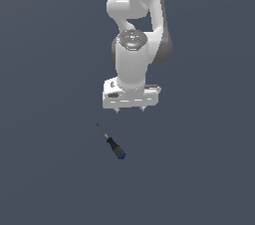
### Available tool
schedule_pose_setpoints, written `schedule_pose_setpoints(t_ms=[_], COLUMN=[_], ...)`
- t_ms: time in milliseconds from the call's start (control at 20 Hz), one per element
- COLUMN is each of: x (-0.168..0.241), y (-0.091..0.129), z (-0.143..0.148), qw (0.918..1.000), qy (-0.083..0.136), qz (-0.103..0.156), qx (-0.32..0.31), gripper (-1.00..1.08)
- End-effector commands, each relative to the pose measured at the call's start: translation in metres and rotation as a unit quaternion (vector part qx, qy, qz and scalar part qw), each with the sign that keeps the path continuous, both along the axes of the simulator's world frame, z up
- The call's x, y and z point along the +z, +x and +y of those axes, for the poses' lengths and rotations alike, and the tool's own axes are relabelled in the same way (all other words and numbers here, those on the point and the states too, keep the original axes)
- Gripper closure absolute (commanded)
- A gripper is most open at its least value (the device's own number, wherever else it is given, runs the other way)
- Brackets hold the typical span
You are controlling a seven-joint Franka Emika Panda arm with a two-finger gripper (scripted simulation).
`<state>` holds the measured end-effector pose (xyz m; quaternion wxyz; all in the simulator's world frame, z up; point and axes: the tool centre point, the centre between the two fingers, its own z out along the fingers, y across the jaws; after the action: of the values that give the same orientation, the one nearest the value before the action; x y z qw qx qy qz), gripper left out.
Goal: Pick up the object and move it to a goal position.
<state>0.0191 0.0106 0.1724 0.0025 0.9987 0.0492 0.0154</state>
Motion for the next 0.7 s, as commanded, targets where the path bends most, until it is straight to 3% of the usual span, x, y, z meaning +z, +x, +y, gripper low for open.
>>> schedule_pose_setpoints(t_ms=[0, 350, 650], x=[-0.005, -0.025, -0.048], y=[0.004, 0.021, 0.036], z=[-0.004, -0.023, -0.043], qw=[0.9999, 0.9968, 0.9891], qy=[-0.001, -0.005, -0.007], qz=[0.001, 0.005, 0.009], qx=[0.016, 0.080, 0.147], gripper=[-0.92, -0.92, -0.92])
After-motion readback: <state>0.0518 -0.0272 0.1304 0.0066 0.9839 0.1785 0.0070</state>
